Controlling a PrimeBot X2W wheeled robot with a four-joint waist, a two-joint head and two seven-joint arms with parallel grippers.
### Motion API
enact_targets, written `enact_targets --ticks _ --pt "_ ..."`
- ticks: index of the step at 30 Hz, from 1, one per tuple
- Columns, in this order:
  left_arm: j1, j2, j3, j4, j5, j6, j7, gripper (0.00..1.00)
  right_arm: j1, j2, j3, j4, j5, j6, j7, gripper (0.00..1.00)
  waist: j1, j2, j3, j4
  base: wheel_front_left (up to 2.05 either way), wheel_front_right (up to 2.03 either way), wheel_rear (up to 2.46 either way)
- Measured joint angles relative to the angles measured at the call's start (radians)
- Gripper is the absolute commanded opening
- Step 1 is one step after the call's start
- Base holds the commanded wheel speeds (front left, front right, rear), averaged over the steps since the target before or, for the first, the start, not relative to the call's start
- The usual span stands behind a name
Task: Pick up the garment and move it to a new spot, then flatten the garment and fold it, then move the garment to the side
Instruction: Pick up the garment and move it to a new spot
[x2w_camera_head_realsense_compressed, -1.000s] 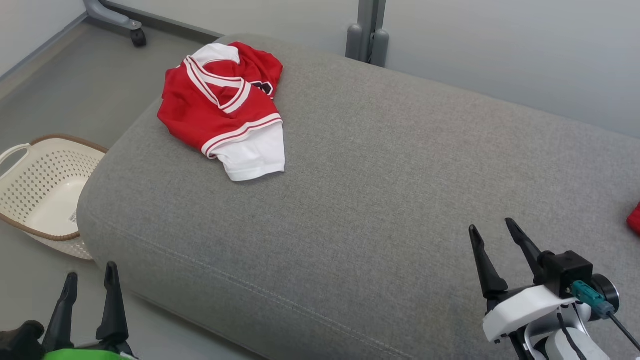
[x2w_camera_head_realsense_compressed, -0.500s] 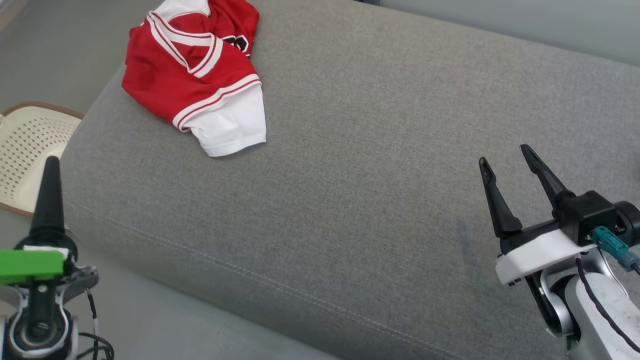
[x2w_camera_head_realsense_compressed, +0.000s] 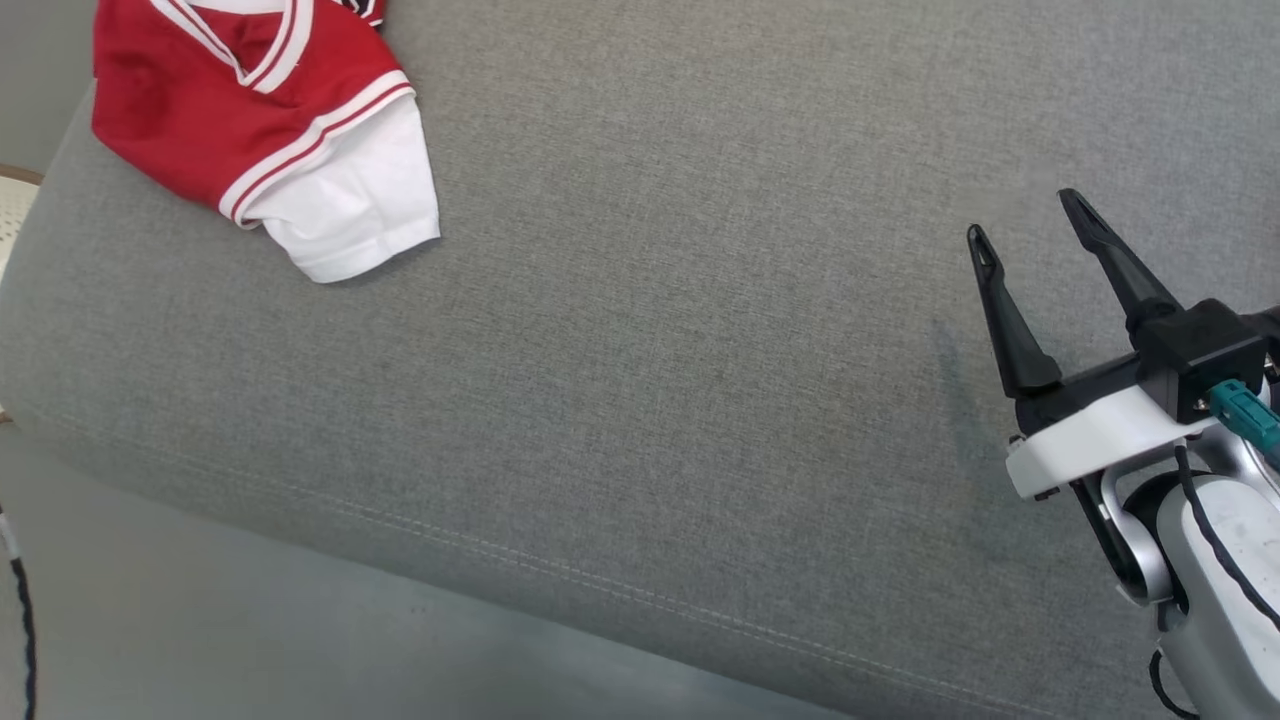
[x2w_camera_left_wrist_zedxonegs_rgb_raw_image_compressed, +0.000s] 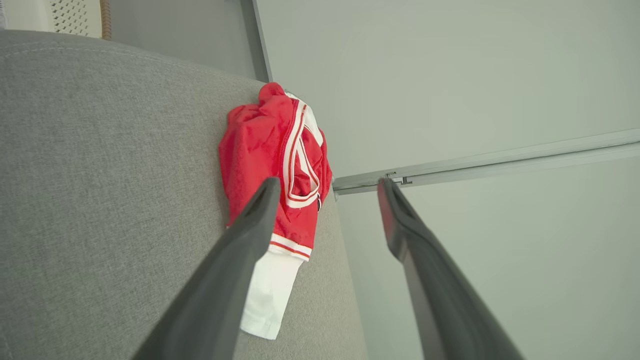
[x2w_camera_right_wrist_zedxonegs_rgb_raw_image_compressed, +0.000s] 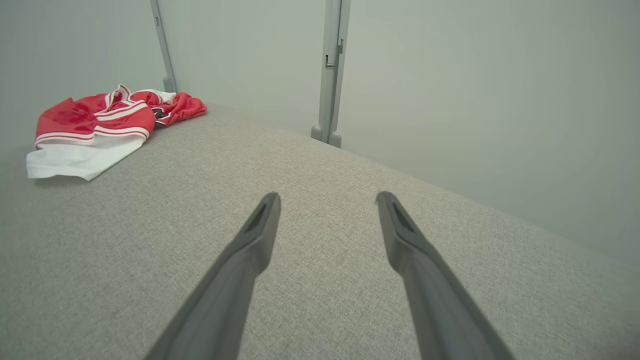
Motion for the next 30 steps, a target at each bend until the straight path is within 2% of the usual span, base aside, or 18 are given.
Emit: enact_targets --ticks 5,10,16,30 --pt "-0.058 0.066 -0.027 0.102 0.001 0.000 0.075 1.00 -0.020 -0.012 -0.003 -0.029 -0.010 0.000 0.023 1.00 0.0000 0.0000 0.048 -0.039 0.00 0.00 0.00" --pt "-0.116 0.068 -0.028 0.265 -0.032 0.000 0.135 1.00 -0.037 -0.018 -0.005 -0.040 -0.024 0.000 0.037 1.00 0.0000 0.0000 0.088 -0.081 0.00 0.00 0.00" --pt "-0.159 0.069 -0.034 0.392 -0.041 0.000 0.167 1.00 -0.041 -0.027 -0.017 -0.047 -0.024 0.000 0.049 1.00 0.0001 0.0000 0.113 -0.122 0.00 0.00 0.00" --pt "-0.328 0.089 -0.058 0.578 -0.051 0.000 0.208 1.00 -0.044 -0.050 -0.035 -0.116 -0.030 0.000 0.092 1.00 0.0000 0.0000 0.157 -0.170 0.00 0.00 0.00"
